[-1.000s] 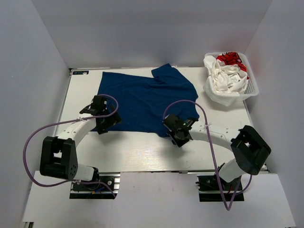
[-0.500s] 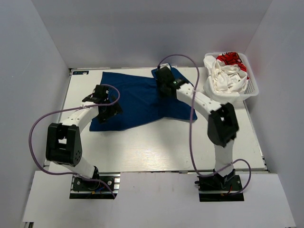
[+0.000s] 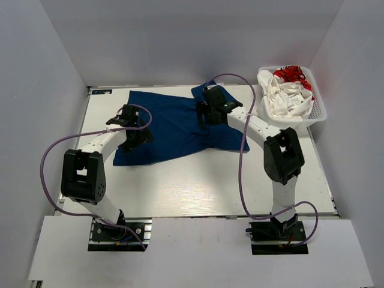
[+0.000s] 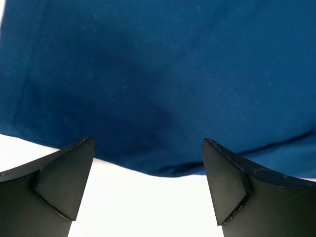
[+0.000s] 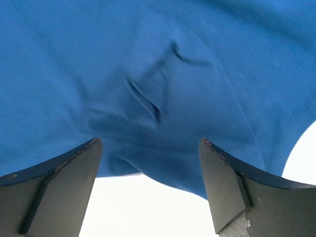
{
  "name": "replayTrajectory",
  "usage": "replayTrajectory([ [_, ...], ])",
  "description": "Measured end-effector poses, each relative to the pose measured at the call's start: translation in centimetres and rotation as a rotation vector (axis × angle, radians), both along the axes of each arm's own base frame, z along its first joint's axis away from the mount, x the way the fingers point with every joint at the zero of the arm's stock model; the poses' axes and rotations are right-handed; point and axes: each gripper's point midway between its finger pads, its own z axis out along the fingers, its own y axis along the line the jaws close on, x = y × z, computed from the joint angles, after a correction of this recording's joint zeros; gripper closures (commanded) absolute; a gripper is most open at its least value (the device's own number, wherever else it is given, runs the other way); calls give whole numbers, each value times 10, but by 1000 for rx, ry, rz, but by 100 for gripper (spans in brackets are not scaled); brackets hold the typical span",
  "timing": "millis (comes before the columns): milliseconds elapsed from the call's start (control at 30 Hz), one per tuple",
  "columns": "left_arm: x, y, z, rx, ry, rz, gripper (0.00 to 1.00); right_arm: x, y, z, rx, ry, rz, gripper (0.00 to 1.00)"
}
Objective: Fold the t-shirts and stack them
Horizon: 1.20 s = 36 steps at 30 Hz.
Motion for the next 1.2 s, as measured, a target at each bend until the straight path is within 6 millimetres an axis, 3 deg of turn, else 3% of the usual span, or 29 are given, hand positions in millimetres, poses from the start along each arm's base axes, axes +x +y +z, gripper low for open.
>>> replayTrajectory([
  [167,7,6,0,40,4,19,0,29,22,-8,69,7,-1,22],
  [300,14,12,5,74,-3,35,0,35,24,-42,52,61,-13,30],
  [400,21,13,11,82,-24,42,0,37,21,-67,26,101,-20,59],
  [433,22,14,12,86,-27,44,0,38,21,-73,20,109,-20,79],
  [500,22,15,12,90,-26,46,0,40,23,-82,17,118,-21,100],
  [667,22,15,10,94,-23,47,0,40,25,-75,53,103,-49,100],
  [767,23,15,8,94,-23,48,0,23,17,-62,77,111,-76,100],
  [900,26,15,-1,96,-7,47,0,-30,-6,-30,151,117,-107,100],
  [1000,24,15,-12,100,24,45,0,-104,-35,-10,250,154,-117,100],
  [1067,23,14,-16,98,35,43,0,-154,-48,-7,344,193,-104,76],
  [1167,23,13,-16,95,35,41,0,-224,-67,-29,377,313,-63,34],
  [1200,23,13,-16,94,35,40,0,-244,-73,-36,372,360,-47,31],
])
